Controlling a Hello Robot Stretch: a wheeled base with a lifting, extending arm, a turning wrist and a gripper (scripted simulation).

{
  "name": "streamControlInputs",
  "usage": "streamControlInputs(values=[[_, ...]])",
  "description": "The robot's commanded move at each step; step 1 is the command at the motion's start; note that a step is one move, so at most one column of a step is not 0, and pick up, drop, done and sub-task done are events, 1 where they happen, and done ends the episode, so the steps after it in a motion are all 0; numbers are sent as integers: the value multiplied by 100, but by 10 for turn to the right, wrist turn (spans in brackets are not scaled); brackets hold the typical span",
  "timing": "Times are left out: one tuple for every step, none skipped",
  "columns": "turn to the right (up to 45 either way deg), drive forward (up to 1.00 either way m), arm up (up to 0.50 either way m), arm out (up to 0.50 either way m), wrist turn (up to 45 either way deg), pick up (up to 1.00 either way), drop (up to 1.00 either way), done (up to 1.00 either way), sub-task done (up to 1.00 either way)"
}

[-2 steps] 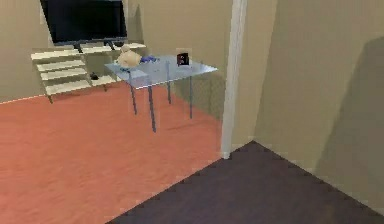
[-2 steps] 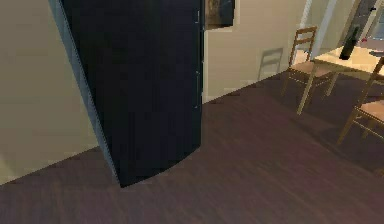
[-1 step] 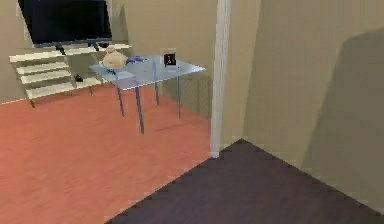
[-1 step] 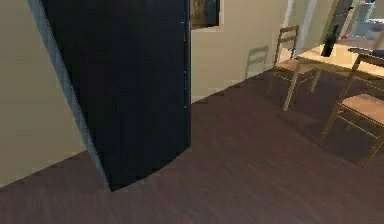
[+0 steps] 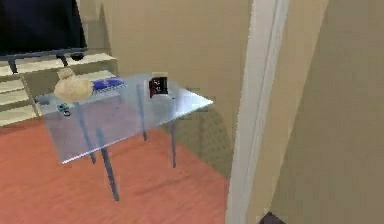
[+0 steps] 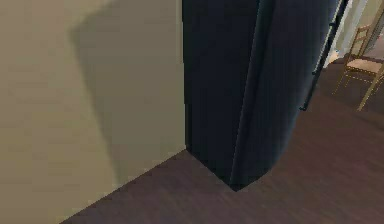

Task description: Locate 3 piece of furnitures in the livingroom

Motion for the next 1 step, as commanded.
streamControlInputs(values=[[0,25,0,0,0,0,0,0,0]])
